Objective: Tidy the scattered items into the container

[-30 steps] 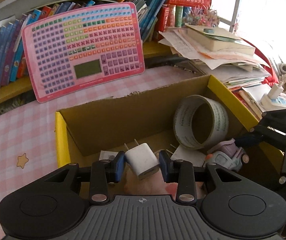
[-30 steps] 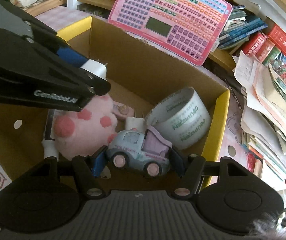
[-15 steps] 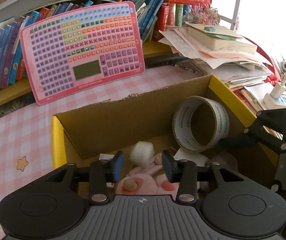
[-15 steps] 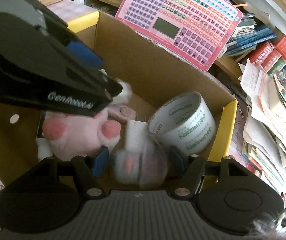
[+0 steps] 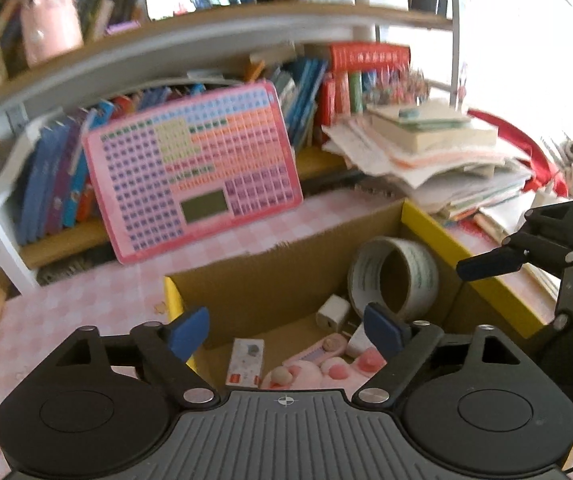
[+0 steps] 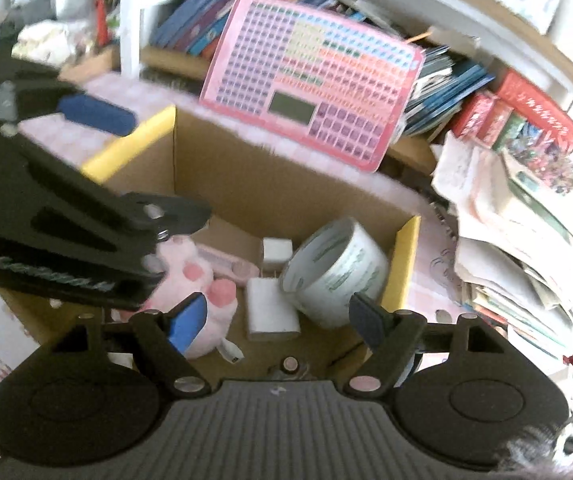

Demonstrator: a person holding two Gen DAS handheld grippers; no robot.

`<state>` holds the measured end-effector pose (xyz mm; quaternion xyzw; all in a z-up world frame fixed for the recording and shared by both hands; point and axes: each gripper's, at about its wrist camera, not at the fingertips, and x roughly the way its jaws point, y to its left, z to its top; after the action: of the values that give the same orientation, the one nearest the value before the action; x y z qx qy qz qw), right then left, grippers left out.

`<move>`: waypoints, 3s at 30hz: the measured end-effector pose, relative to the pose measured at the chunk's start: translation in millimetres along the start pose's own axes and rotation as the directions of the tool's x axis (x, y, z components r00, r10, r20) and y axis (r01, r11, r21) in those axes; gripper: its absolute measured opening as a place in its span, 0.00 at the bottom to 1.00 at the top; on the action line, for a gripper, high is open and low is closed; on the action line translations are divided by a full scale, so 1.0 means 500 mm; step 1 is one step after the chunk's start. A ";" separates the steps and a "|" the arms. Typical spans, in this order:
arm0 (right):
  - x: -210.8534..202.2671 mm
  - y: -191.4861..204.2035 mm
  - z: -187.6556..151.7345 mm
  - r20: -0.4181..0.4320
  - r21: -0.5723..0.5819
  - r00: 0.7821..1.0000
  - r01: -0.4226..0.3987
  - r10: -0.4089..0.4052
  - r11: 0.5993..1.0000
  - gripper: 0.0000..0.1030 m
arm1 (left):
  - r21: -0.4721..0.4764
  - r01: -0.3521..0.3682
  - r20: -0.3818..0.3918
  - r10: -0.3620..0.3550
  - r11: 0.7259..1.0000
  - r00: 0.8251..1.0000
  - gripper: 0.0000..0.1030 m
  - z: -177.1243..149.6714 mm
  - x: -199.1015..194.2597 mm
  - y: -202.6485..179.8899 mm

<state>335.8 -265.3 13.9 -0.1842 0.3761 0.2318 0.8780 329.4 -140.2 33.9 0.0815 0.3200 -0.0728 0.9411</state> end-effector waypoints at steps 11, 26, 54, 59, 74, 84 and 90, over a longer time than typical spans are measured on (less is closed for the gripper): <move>-0.110 0.020 -0.024 0.119 0.107 0.990 0.058 -0.070 0.993 0.79 | -0.080 -0.037 0.074 0.043 0.996 0.996 0.90 -0.048 -0.132 0.050; -0.189 0.103 -0.107 0.150 0.292 0.975 0.113 -0.161 0.950 0.82 | -0.255 -0.135 -0.012 0.137 0.957 0.991 0.93 -0.201 -0.241 0.120; -0.308 0.326 -0.265 0.087 0.346 0.990 0.072 -0.109 0.935 0.94 | -0.191 -0.180 -0.072 0.170 0.965 0.983 0.96 -0.414 -0.461 0.097; -0.317 0.351 -0.276 0.074 0.336 0.992 0.074 -0.105 0.939 0.95 | -0.218 -0.169 -0.084 0.154 0.961 0.984 0.97 -0.439 -0.479 0.107; -0.346 0.385 -0.320 0.035 0.342 0.995 0.072 -0.089 0.937 0.97 | -0.244 -0.178 -0.130 0.150 0.953 0.980 0.99 -0.474 -0.502 0.108; -0.354 0.388 -0.339 0.024 0.357 0.996 0.072 -0.087 0.931 0.97 | -0.230 -0.146 -0.139 0.116 0.962 0.983 1.00 -0.484 -0.511 0.096; -0.355 0.390 -0.341 0.029 0.355 0.996 0.067 -0.082 0.933 0.97 | -0.234 -0.149 -0.152 0.116 0.961 0.982 1.00 -0.490 -0.513 0.097</move>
<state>23.1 -237.0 6.6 -0.0324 0.3851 0.1310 0.9130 -7.2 -21.8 4.9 -0.0090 0.3841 0.0362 0.9225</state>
